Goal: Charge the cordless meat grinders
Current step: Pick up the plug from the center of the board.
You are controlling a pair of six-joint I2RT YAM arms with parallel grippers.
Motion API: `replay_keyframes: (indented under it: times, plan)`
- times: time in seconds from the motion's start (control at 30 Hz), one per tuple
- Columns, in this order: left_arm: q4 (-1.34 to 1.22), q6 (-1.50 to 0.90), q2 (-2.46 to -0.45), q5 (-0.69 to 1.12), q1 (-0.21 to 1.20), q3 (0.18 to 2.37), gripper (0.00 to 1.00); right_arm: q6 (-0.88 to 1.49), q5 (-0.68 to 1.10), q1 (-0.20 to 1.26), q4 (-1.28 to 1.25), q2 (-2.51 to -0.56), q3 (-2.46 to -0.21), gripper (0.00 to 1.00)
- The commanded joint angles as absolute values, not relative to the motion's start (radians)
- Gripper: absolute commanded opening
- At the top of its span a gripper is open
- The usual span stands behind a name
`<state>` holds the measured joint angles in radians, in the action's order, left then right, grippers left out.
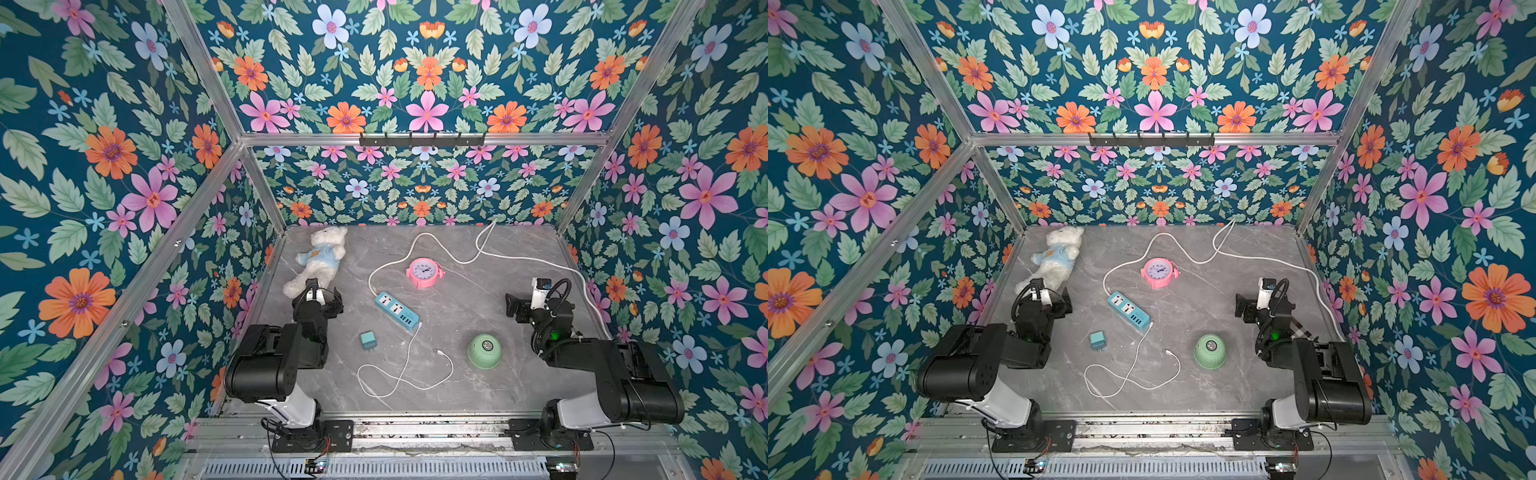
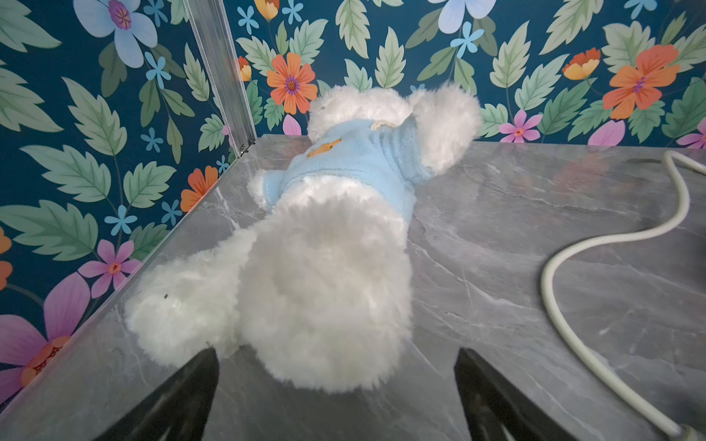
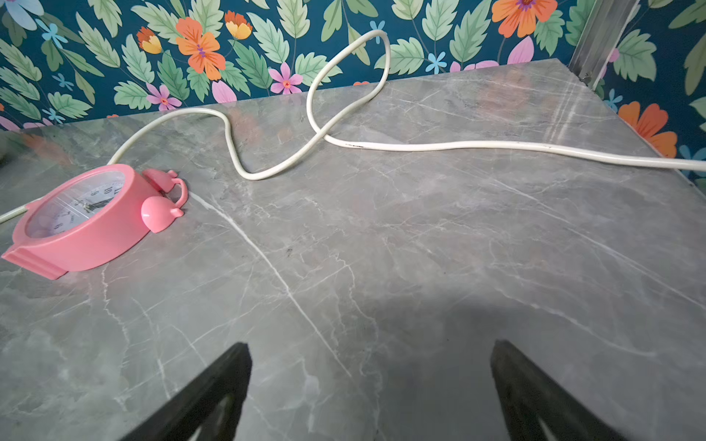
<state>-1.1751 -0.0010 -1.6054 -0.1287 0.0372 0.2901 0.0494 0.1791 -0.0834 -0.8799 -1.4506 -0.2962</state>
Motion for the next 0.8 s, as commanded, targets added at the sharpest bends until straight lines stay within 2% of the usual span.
replay_keyframes:
  times: [0.0,0.77]
  plan:
    - [-1.216,0.0,-1.602,-0.13,0.037,0.288,0.99,0.051,0.184,-0.084,-0.922,-1.451,-0.301,0.99]
    - [-1.247,0.001,-1.579,-0.107,0.028,0.27,0.99,0.055,0.181,-0.086,-0.931,-1.423,-0.29,0.99]
